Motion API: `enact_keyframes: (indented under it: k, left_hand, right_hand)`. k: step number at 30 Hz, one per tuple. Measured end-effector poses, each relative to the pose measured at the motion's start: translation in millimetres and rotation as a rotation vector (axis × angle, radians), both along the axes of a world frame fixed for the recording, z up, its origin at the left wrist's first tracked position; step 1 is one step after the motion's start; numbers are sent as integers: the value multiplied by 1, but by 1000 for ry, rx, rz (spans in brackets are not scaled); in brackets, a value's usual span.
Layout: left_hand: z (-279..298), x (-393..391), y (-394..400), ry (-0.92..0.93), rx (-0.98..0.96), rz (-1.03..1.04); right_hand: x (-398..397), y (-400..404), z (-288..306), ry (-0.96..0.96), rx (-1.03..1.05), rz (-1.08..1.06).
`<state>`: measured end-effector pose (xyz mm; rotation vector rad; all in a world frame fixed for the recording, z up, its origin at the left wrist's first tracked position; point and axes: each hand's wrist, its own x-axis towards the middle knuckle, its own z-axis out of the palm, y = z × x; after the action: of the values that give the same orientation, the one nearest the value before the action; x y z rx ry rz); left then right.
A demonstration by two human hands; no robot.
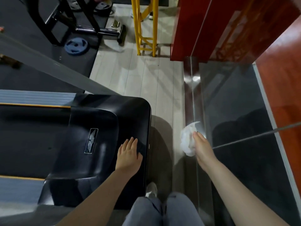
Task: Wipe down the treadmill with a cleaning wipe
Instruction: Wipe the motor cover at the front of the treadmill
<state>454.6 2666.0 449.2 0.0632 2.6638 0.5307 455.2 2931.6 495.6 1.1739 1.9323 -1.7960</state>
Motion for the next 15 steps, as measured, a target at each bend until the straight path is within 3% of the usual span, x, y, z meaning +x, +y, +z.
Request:
enact_keyframes:
  k: [5, 15]
  left_hand:
    - [3, -42, 1, 21, 18, 93]
    - [3, -154, 24, 13, -25, 344]
  right_hand:
    - [-61, 5, -1, 10, -14, 58]
    - [-236, 26, 7, 45, -14, 398]
